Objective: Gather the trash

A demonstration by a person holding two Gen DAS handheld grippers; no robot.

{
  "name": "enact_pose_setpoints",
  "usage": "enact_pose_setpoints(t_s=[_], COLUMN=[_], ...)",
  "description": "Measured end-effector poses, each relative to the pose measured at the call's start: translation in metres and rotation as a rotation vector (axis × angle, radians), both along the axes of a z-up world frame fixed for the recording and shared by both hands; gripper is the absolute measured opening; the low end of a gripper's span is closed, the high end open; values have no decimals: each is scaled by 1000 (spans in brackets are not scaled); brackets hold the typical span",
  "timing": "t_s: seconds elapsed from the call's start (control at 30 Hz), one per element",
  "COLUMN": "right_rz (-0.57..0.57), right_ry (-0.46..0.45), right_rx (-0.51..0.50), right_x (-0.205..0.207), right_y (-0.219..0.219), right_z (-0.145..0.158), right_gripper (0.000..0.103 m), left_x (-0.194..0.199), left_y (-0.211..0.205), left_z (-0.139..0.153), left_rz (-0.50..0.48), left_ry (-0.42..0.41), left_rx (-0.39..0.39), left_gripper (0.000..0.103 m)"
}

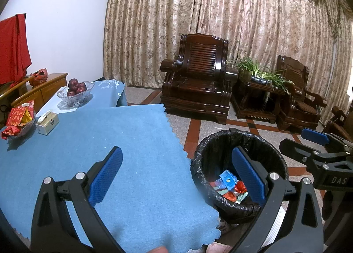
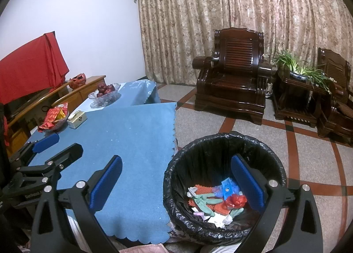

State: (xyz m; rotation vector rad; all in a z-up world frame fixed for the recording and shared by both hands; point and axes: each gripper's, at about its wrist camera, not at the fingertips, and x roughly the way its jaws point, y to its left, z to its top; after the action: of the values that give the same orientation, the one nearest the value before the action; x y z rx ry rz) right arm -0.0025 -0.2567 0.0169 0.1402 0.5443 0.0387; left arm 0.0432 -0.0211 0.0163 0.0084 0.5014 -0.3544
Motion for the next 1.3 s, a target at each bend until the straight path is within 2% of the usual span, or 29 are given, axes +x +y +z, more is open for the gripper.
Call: enact_pose_setpoints(t_s=[1.3], right_rz=[4], right_ry=[8], right_rx=[-3], right_x=[-2], right_y=[0], right_z=[-6], right_gripper=[97], left_x=[-3], left_y=[1], left_z=[3], left_rz=[0], left_ry=[6], left_rx=[5], left_gripper=[97])
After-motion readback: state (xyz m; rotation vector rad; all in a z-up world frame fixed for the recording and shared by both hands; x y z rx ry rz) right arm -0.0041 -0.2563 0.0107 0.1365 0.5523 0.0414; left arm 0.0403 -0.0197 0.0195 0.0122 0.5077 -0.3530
